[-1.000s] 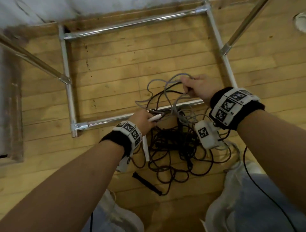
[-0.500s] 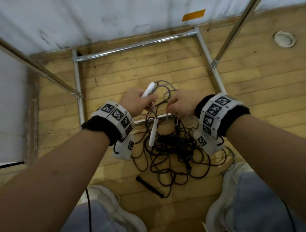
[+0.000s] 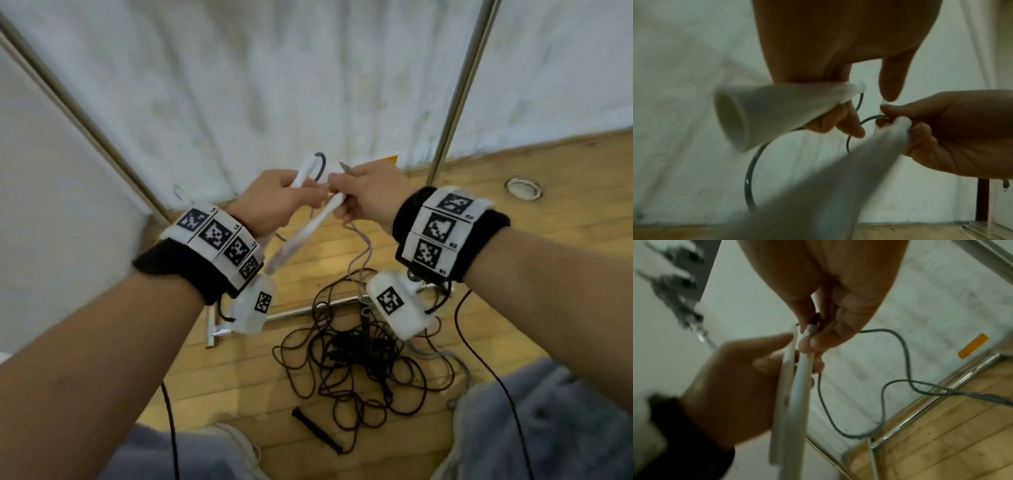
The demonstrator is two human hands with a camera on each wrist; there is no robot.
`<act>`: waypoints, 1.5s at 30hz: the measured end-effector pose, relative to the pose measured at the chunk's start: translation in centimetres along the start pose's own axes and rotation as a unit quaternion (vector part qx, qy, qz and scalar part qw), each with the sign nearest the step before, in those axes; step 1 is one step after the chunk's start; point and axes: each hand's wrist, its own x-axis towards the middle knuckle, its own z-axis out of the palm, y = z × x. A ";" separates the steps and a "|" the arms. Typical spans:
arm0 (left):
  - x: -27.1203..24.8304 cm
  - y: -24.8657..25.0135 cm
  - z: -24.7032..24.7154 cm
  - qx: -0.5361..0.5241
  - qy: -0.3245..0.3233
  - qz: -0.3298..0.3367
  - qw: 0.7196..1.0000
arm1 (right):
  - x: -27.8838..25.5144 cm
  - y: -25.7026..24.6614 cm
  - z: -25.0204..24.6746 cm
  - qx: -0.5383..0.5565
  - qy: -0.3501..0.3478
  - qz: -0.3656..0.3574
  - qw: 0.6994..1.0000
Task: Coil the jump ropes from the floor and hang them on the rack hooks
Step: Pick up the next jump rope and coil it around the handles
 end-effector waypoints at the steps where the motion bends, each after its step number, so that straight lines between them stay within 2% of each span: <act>1: -0.7 0.5 -0.2 0.038 -0.026 0.007 0.999 | -0.4 -0.7 -0.2 0.043 0.001 0.010 0.999; 3: -1.6 1.2 -0.3 0.121 -0.057 0.030 0.990 | -1.2 -1.4 -0.4 0.090 -0.011 0.030 0.995; 4: -1.9 1.4 -0.2 0.152 -0.060 0.040 0.986 | -1.5 -1.4 -0.5 0.073 -0.009 0.030 0.997; 6: -2.4 1.6 -0.2 0.159 -0.060 0.052 0.984 | -1.8 -1.4 -1.0 -0.099 0.029 -0.009 0.995; 7: -2.5 1.7 -0.3 0.151 -0.063 0.063 0.985 | -1.7 -1.3 -1.3 -0.198 0.066 -0.044 0.977; 8: -2.7 1.7 -0.4 0.148 -0.066 0.076 0.984 | -1.7 -1.2 -1.6 -0.253 0.101 -0.088 0.958; 9: -2.8 1.6 -0.3 0.153 -0.073 0.086 0.982 | -1.7 -1.1 -1.7 -0.254 0.110 -0.119 0.954; 11: -2.5 1.5 -0.1 0.160 -0.086 0.098 0.978 | -1.3 -0.9 -1.9 -0.202 0.067 -0.129 0.969; 15: -1.6 1.6 0.0 0.111 -0.114 0.109 0.981 | -0.5 -0.9 -1.8 -0.106 0.003 -0.065 0.992; 18: -0.8 1.3 -0.1 0.114 -0.104 0.110 0.982 | 0.0 -0.8 -1.8 -0.072 -0.031 -0.059 0.995; 22: 0.2 1.1 -0.3 0.102 -0.048 0.102 0.988 | 1.0 -0.4 -2.4 -0.040 -0.041 -0.041 0.998; 26: 0.6 1.4 0.1 0.088 -0.057 0.104 0.989 | 1.4 -0.3 -2.6 -0.012 -0.018 -0.037 0.999; 29: 0.5 1.6 0.5 0.069 -0.056 0.101 0.991 | 0.9 -0.6 -2.8 0.065 -0.035 -0.027 0.997; 33: 0.4 1.4 0.4 0.044 -0.042 0.079 0.995 | 0.4 -1.1 -3.1 0.099 -0.057 0.002 0.994; 39: 0.1 -0.1 0.2 0.138 -0.095 0.022 0.986 | -0.1 -0.6 -3.1 0.063 0.006 -0.031 0.997; 43: -0.5 -0.9 0.1 0.098 -0.065 0.030 0.993 | -0.1 -0.1 -3.1 0.019 0.057 -0.050 0.997; 45: -0.8 -1.2 0.3 0.121 -0.038 0.053 0.990 | 0.1 0.1 -3.1 0.003 0.079 -0.055 0.995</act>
